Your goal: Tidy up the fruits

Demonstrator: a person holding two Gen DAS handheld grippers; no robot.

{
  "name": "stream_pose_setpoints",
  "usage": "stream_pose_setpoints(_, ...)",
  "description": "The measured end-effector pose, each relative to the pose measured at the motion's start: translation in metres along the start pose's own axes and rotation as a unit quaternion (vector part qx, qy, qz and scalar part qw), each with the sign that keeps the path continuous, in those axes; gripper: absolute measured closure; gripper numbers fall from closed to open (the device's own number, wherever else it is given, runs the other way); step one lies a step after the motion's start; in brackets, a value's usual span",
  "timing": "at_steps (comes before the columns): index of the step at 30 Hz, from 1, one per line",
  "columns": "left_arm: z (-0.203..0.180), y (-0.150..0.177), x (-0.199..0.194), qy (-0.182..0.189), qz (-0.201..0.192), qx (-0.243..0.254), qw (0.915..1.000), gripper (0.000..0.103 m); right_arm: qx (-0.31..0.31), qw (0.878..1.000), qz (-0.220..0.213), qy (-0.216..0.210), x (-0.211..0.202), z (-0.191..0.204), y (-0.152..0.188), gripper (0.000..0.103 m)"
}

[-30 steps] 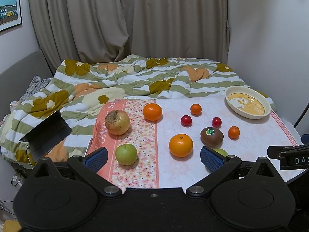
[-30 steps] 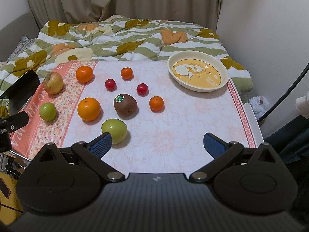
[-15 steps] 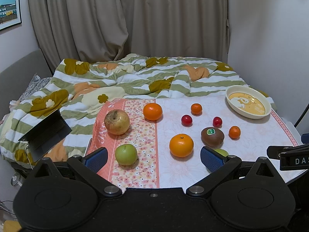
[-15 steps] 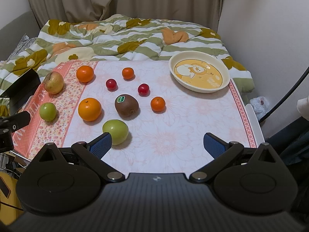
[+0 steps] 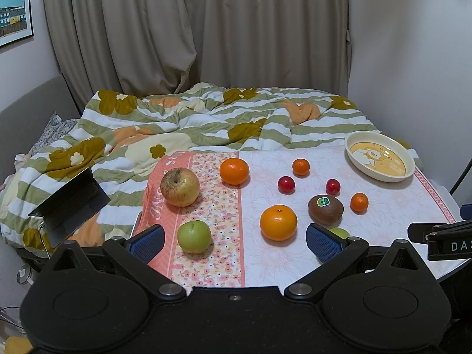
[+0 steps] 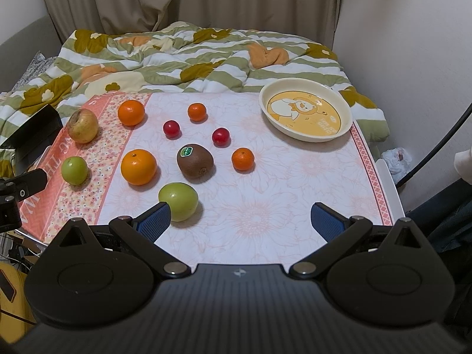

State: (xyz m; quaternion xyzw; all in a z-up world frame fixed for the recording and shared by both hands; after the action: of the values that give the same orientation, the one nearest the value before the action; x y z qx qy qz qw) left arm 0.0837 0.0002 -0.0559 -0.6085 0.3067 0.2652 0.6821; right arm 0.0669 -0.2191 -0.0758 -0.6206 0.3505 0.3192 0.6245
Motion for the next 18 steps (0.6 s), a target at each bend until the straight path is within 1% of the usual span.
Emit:
stream_pose_setpoints(3,0.002,0.0,0.002,0.0,-0.001,-0.001,1.0,0.0,0.001,1.0,-0.001,0.002,0.008,0.01,-0.004,0.0)
stream_pose_setpoints(7,0.003,0.001,0.003,0.001,-0.001,-0.002,1.0,0.0,0.0,1.0,-0.003,0.003,0.009,0.016,-0.004,0.0)
stream_pose_setpoints(18,0.006,0.003,0.003,0.001,0.001,0.001,1.0,0.0,0.002,1.0,-0.002,0.002,0.007,0.017,-0.005,0.0)
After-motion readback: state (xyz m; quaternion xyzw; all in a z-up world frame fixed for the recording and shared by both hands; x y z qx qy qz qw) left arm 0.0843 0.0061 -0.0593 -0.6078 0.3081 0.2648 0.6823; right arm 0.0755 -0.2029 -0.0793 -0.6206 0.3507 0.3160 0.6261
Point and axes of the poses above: each gripper's, at about its wrist camera, not at the fingertips, and x roughly the way its jaws point, z to its left, y to its underside, the point moved 8 cm from there along x, roughly the way its jaws point, and after that the axes turned 8 degrees about z, right-handed, at the moved point
